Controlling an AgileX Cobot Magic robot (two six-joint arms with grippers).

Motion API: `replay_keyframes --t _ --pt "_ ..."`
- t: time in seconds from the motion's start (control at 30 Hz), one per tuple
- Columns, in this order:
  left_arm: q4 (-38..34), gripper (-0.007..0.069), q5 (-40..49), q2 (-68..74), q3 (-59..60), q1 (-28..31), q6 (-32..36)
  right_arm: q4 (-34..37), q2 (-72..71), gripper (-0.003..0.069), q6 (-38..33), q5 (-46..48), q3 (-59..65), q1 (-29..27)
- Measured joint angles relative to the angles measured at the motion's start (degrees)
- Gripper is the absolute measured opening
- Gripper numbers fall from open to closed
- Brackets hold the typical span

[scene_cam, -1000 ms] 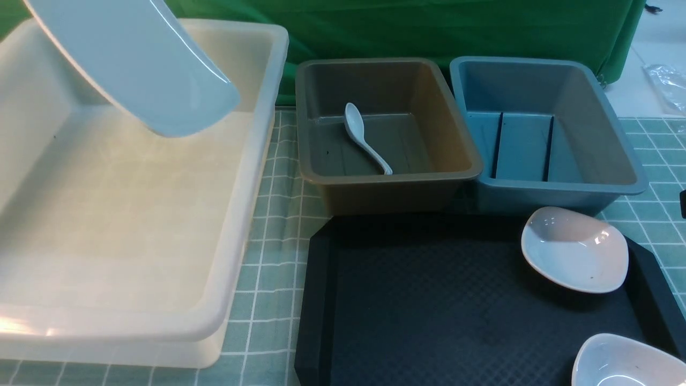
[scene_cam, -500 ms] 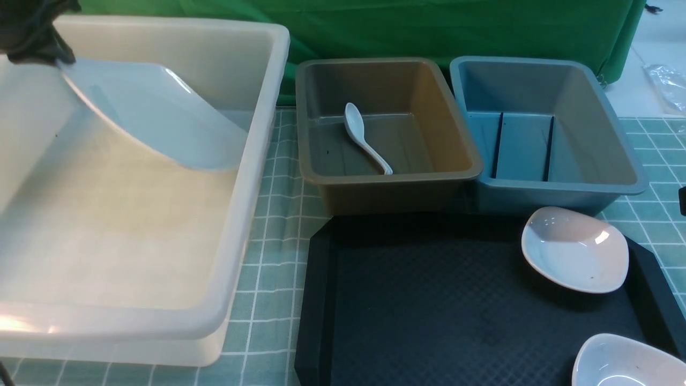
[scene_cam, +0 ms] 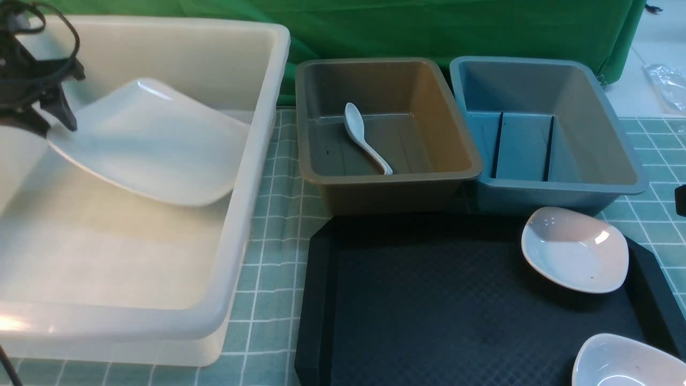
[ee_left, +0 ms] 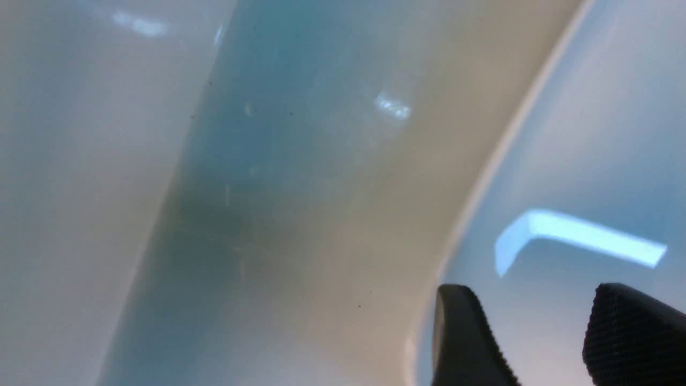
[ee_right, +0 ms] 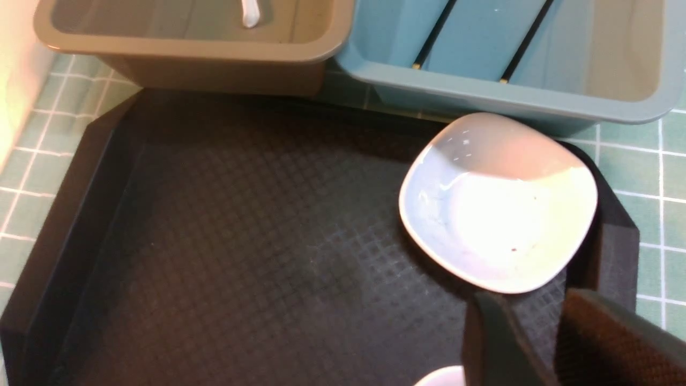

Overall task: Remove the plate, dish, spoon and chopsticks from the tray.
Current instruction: Use the left arm to put the plate into the large storage box on the left, then use the right arm to grab a small plate from the dinner plate

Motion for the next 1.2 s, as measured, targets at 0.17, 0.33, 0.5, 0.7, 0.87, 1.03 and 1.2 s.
replay_keyframes --t 0.17,0.33,0.5,0.7,0.87,1.03,1.2 --pt "0.97 0.0316 -0.06 2.02 2.67 0.0 -1.64 0.17 0.0 0.0216 0.0 0.0 0.0 0.0" --pt "1.18 0.0305 0.09 2.18 4.31 0.0 -1.71 0.29 0.0 0.0216 0.0 0.0 0.0 0.0" --pt "0.67 0.0232 0.04 -0.29 4.31 0.0 0.87 0.28 0.66 0.0212 -0.16 2.64 -1.0 0.0" --pt "-1.11 0.0018 -0.27 -13.19 6.37 -0.58 5.51 0.08 10.9 0.0106 -4.81 22.07 -12.98 1.38" --pt "0.36 0.0004 -1.87 -24.06 15.79 -0.57 7.06 -6.19 19.72 0.0059 -4.87 22.32 -16.59 13.17" --pt "1.4 0.0004 -6.13 -30.6 23.31 1.86 7.51 -17.7 25.73 0.0121 4.77 22.22 -16.63 22.31" --pt "-0.15 0.0008 -9.54 -34.81 26.95 10.54 7.51 -22.48 30.03 0.0303 9.47 22.16 -15.89 24.05"
